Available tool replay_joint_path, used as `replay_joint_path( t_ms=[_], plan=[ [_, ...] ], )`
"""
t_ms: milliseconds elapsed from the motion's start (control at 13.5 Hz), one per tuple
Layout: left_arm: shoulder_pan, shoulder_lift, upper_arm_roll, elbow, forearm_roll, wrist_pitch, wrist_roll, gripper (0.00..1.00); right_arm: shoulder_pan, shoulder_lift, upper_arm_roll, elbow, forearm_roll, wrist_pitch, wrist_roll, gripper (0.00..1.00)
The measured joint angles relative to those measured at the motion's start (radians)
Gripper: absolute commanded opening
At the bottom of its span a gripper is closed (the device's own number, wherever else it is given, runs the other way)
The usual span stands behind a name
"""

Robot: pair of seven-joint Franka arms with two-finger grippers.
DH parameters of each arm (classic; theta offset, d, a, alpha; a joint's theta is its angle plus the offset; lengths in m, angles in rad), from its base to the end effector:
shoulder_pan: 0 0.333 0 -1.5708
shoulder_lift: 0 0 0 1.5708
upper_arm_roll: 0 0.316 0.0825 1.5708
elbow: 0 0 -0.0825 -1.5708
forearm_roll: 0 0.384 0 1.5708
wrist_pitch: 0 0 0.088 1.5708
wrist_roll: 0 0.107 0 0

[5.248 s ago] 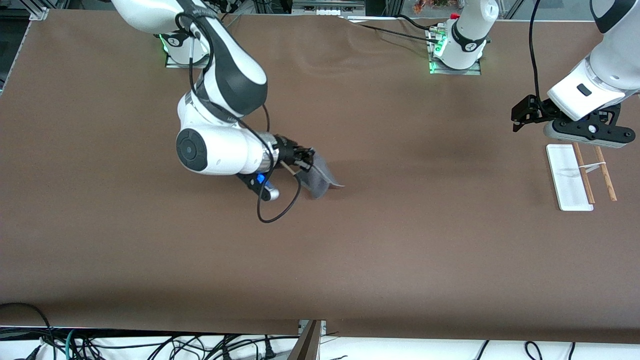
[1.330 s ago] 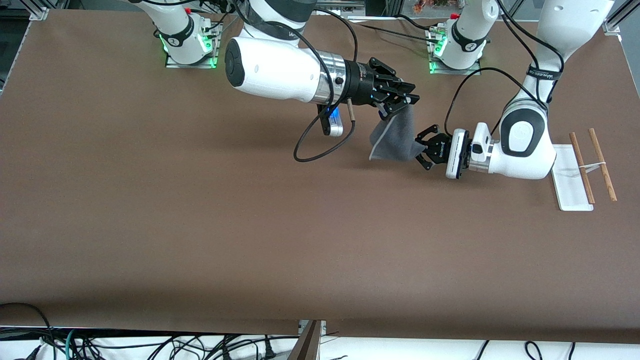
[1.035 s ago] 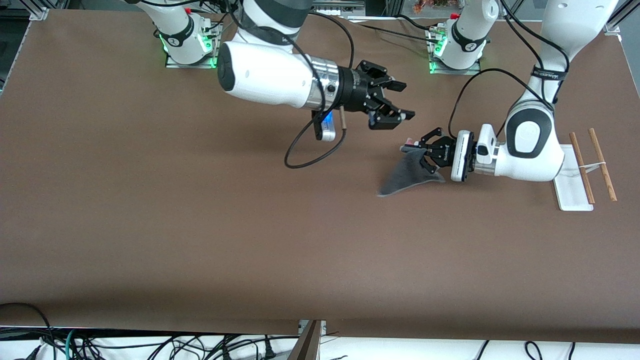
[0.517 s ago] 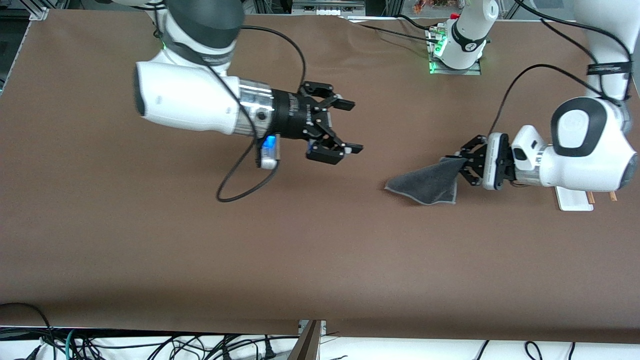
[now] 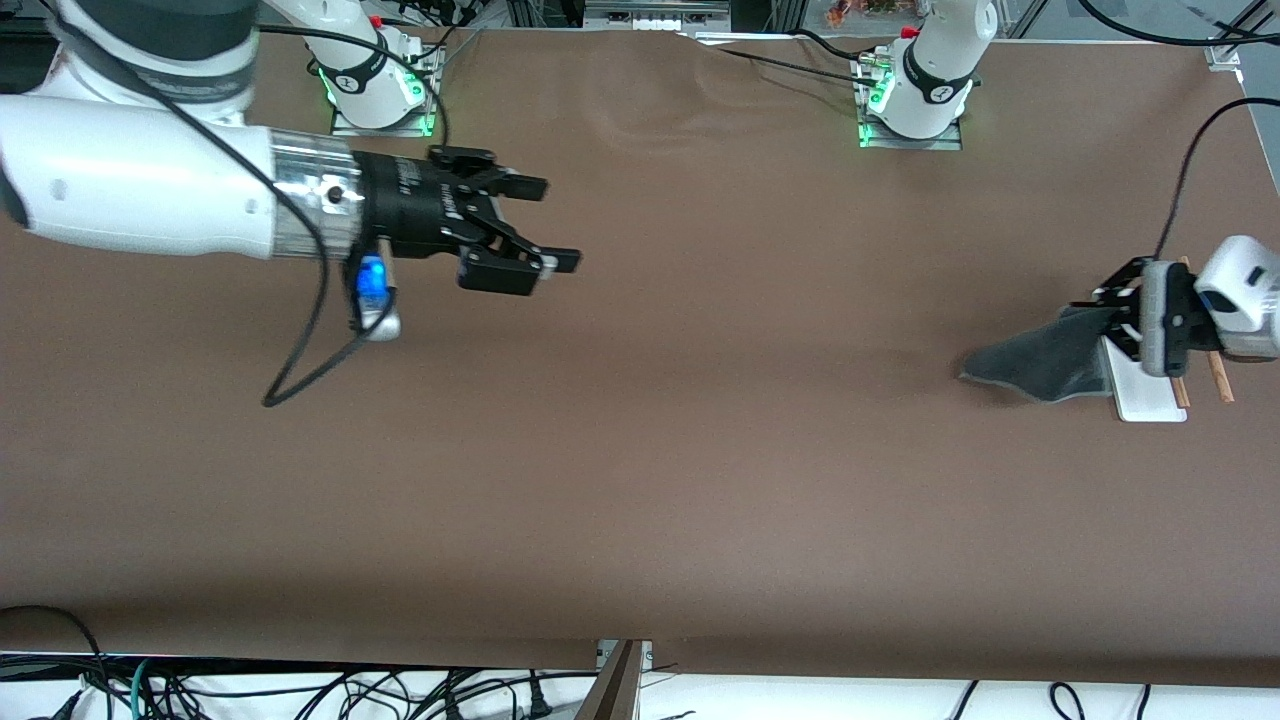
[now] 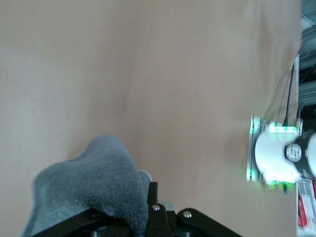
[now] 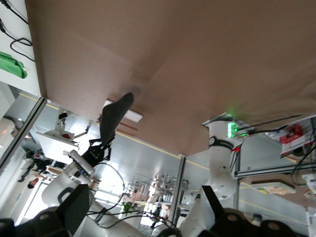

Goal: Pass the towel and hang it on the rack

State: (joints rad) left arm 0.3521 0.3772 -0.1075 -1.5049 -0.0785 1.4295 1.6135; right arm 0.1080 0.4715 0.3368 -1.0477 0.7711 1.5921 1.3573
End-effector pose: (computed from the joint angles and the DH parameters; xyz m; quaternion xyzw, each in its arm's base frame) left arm 0.5981 0.1482 0.4245 0.7555 -0.6132 -0.0861 0.2141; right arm 0.6156 0.2991 0.6321 -0.7992 0.4020 0.3151 0.3167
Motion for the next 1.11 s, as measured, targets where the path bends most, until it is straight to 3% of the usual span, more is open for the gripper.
replay_joint_path(
  t_ms=[222, 517, 739, 1109],
  plan=[
    [0.069, 0.003, 0.001, 0.036, 0.137, -0.018, -0.001, 0.00, -0.003, -0.119, -0.155, -0.098, -0.035, -0.160, -0.301, 0.99],
    [0.182, 0.055, 0.002, 0.037, 0.263, -0.017, 0.016, 0.00, -0.007, -0.273, -0.234, -0.214, -0.400, -0.311, -0.784, 0.99],
    [0.270, 0.090, 0.003, 0.042, 0.322, 0.039, 0.035, 0.00, -0.007, -0.330, -0.280, -0.309, -0.621, -0.299, -1.071, 0.99],
    [0.363, 0.155, 0.003, 0.043, 0.340, 0.244, 0.103, 0.00, -0.009, -0.364, -0.334, -0.500, -0.747, -0.103, -1.215, 0.99]
  ],
)
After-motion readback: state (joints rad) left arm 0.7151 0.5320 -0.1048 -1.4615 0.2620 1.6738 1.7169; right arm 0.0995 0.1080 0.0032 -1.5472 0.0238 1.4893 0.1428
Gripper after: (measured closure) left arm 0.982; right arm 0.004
